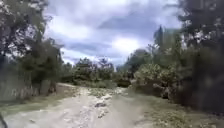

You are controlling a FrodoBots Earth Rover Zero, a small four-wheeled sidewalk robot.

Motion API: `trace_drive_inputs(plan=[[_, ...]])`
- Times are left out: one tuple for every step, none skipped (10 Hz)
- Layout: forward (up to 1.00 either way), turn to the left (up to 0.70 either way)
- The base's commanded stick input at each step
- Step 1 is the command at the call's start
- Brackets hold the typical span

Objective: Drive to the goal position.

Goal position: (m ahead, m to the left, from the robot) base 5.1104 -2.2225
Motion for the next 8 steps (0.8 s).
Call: trace_drive_inputs(plan=[[0.85, 0.22], [0.85, 0.0], [0.85, 0.0], [0.85, 0.0], [0.85, 0.0], [0.85, 0.0], [0.85, 0.0], [0.85, 0.0]])
